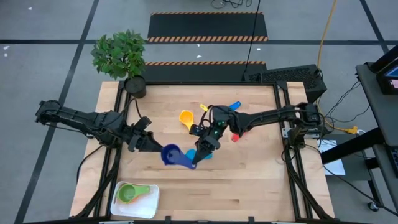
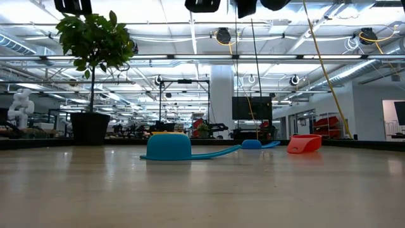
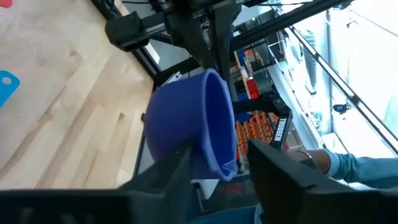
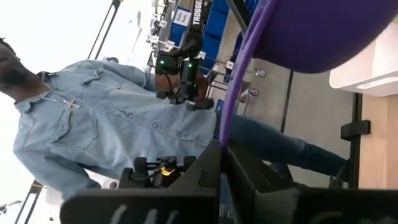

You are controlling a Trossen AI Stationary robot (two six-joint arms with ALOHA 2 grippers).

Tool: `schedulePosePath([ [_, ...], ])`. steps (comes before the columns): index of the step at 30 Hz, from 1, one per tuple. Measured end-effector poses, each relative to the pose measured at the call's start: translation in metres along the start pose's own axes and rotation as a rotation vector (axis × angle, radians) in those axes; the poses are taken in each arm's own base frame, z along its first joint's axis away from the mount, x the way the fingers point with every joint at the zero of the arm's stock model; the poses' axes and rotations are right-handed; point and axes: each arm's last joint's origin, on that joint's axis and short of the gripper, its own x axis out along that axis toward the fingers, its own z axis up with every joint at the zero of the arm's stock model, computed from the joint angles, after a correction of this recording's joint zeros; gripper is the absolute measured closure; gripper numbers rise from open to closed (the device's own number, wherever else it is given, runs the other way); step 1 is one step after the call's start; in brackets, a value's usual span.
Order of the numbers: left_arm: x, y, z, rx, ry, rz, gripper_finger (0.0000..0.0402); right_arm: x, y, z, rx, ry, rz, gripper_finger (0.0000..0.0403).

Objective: Nest measuring cups in basket
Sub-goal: Stack the dark blue measuring cup on top of the green measuring cup in the white bin

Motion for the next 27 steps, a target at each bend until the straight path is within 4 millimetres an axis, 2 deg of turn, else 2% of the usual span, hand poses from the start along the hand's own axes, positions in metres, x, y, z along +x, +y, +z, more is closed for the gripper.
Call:
schedulePosePath([
  [7,0.0000,-0.0002,0.0001,0.028,-0.001,-0.002,0.0380,0.0000,-0.0002,-0.0007,0.000,0.022,0.004,0.0403],
  [8,0.0000,-0.0003,-0.0001,0.028,0.000,-0.003,0.0389,0.0000,-0.0002,-0.0007,-0.004,0.023,0.004,0.0403],
  [15,0.0006,-0.0009,-0.0041,0.016,0.025,-0.001,0.0363,0.0001,-0.0003,-0.0006,-0.023,0.015,0.001,0.0403],
  [21,0.0010,-0.0020,-0.0073,-0.014,0.044,-0.005,0.0360,0.0002,-0.0007,-0.0001,-0.033,-0.003,-0.005,0.0403],
  [27,0.0010,-0.0026,-0.0086,-0.040,0.071,-0.017,0.0327,0.0003,-0.0010,0.0000,-0.028,-0.009,-0.008,0.0403],
])
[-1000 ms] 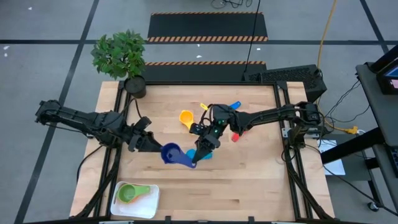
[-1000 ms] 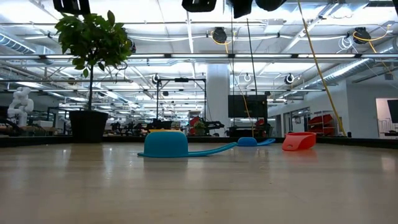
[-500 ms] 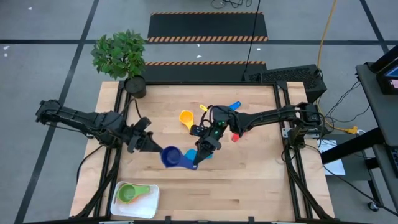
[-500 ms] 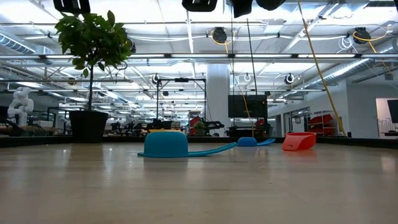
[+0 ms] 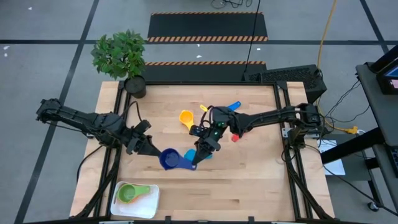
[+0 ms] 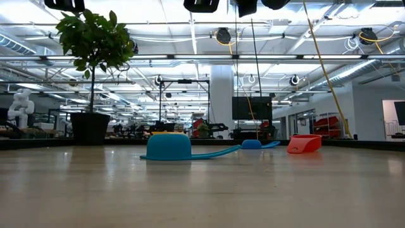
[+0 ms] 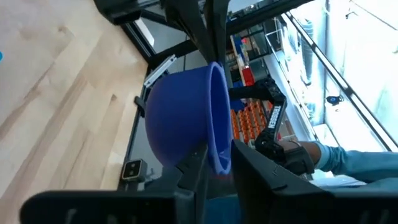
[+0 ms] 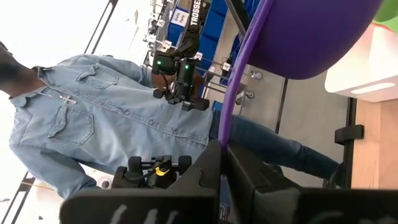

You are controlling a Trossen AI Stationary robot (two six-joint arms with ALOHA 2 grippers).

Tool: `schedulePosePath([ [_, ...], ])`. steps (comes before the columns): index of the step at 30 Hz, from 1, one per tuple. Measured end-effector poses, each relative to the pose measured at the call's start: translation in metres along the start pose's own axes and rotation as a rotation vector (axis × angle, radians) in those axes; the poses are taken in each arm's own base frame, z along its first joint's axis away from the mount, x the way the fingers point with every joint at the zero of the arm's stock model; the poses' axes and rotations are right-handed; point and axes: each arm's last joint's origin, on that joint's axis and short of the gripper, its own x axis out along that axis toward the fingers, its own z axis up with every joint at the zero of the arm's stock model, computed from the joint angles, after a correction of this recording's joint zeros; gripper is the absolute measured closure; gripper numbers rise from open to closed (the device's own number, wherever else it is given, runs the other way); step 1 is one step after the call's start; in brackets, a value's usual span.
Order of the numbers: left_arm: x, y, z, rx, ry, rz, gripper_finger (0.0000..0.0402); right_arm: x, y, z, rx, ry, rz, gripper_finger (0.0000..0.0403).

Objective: Nest measuring cups in basket
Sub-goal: Stack the dark blue measuring cup on top of the green measuring cup in the white bin

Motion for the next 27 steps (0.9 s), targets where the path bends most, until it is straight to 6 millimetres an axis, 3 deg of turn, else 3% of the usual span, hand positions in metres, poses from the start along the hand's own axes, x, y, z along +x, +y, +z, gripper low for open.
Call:
schedulePosePath([
  [3,0.000,-0.001,-0.001,0.010,0.050,-0.029,0.0326,0.000,-0.001,0.000,0.006,-0.001,-0.006,0.0403],
  [8,0.000,-0.001,-0.002,-0.021,0.084,-0.040,0.0389,0.000,-0.003,0.000,0.003,-0.018,-0.026,0.0403],
  [13,-0.001,0.001,-0.004,-0.031,0.094,-0.013,0.0394,0.000,-0.004,0.000,0.012,-0.049,-0.044,0.0396],
  [19,-0.011,0.001,-0.005,-0.039,0.071,0.025,0.0397,-0.002,-0.004,0.003,0.034,-0.152,-0.078,0.0331],
  [27,-0.046,0.000,-0.019,-0.081,0.030,0.103,0.0399,-0.017,0.009,0.002,0.042,-0.213,-0.180,0.0252],
])
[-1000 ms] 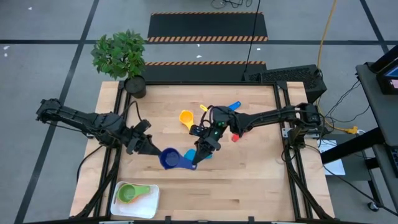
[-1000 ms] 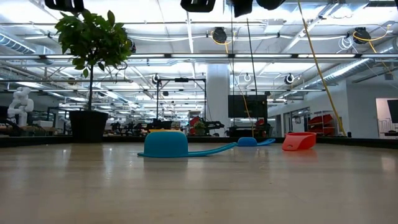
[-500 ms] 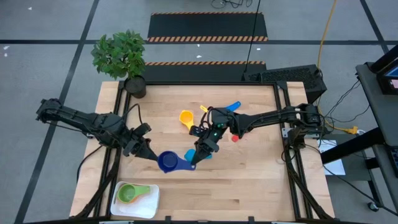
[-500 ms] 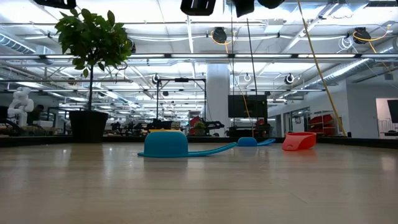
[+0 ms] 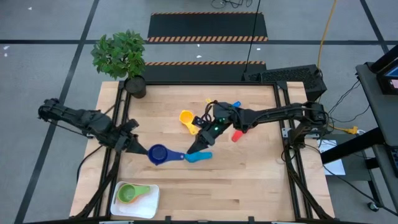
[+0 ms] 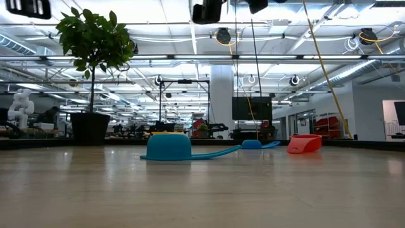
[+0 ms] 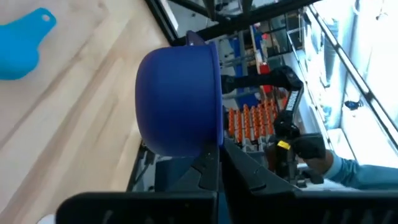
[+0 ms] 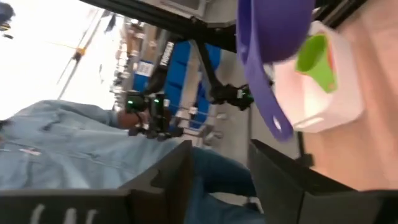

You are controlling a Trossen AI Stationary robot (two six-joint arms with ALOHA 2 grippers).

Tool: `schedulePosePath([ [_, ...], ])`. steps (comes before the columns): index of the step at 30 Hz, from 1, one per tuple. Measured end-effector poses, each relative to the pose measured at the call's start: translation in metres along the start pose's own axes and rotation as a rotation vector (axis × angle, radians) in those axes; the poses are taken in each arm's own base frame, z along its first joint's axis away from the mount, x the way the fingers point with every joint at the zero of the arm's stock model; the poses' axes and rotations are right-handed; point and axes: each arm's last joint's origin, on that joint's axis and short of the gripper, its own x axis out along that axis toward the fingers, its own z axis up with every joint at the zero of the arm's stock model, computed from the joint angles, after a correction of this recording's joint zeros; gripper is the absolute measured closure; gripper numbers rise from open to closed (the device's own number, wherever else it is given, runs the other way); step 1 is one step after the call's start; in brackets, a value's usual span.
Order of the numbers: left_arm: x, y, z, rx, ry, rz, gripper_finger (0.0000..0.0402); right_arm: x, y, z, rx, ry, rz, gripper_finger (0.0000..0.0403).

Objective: Nest measuring cups in basket
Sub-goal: Stack the dark blue measuring cup on top of the green measuring cup in the white bin

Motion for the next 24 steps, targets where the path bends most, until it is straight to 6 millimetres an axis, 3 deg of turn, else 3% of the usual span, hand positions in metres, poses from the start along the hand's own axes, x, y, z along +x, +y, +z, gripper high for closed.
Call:
schedulePosePath([
  [7,-0.021,0.000,-0.014,-0.018,-0.062,0.016,0.0399,-0.030,0.017,0.003,-0.086,-0.085,-0.115,0.0238],
  [17,-0.016,-0.001,-0.041,0.040,0.082,0.060,0.0399,-0.070,0.035,0.002,-0.193,-0.170,-0.270,0.0238],
  [24,-0.014,-0.004,-0.063,-0.025,0.157,0.079,0.0399,-0.083,0.032,0.000,-0.218,-0.145,-0.343,0.0238],
])
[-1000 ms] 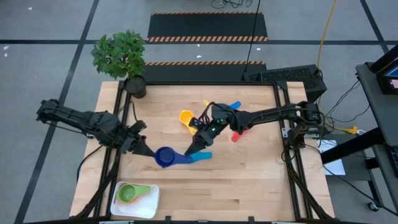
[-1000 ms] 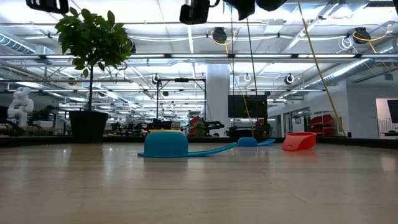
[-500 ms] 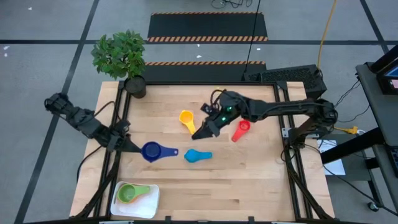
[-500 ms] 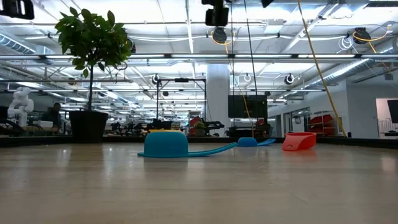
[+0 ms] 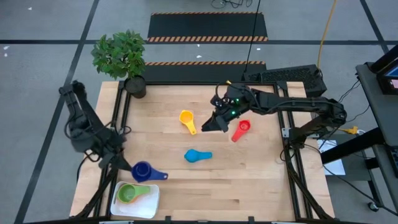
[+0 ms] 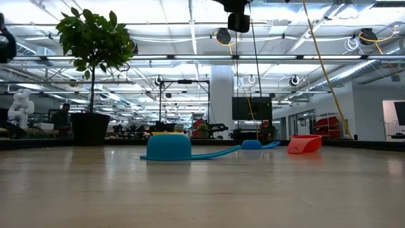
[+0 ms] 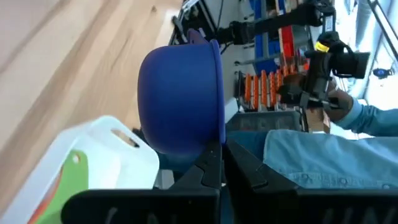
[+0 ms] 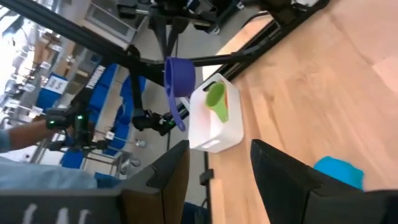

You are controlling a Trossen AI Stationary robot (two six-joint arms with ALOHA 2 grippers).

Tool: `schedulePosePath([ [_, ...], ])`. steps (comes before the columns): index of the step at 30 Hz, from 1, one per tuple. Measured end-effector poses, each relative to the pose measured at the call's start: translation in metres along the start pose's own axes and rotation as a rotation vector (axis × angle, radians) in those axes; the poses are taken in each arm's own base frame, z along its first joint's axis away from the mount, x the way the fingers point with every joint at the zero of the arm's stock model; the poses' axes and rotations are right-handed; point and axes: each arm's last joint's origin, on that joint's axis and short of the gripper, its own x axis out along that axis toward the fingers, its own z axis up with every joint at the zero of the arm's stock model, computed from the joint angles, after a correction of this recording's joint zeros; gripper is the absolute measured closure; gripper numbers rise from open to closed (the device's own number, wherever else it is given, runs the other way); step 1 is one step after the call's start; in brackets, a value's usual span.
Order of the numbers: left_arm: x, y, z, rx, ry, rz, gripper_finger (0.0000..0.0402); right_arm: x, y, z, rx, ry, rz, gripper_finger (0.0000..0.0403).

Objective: Nest measuring cups in basket
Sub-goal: Stack the dark blue measuring cup on top of the green measuring cup in the white bin

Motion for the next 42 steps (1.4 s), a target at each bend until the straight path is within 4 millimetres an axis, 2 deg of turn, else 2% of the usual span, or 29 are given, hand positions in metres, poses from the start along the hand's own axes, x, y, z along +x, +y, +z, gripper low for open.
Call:
schedulePosePath([
  [7,0.012,-0.001,-0.029,-0.103,-0.008,0.051,0.0399,0.000,-0.003,-0.003,-0.049,0.027,-0.022,0.0238],
  [12,0.019,0.001,-0.060,-0.180,0.025,0.083,0.0394,-0.002,-0.007,-0.005,-0.088,0.057,-0.050,0.0238],
  [17,0.023,0.008,-0.091,-0.263,-0.013,0.107,0.0398,-0.007,-0.015,-0.001,-0.112,0.058,-0.078,0.0238],
  [20,0.023,0.013,-0.106,-0.290,-0.053,0.099,0.0394,-0.009,-0.017,0.002,-0.126,0.063,-0.047,0.0238],
  [24,0.020,0.017,-0.122,-0.254,-0.002,0.106,0.0398,-0.012,-0.015,0.008,-0.147,0.058,0.032,0.0239],
  [31,0.015,0.028,-0.130,-0.195,0.047,0.137,0.0395,-0.013,-0.011,0.013,-0.126,0.019,0.072,0.0256],
  [37,0.016,0.056,-0.128,-0.174,0.059,0.149,0.0393,-0.002,0.016,0.013,-0.133,-0.096,0.171,0.0279],
  [42,0.011,0.074,-0.127,-0.162,0.099,0.136,0.0398,0.010,0.039,0.002,-0.098,-0.185,0.189,0.0293],
])
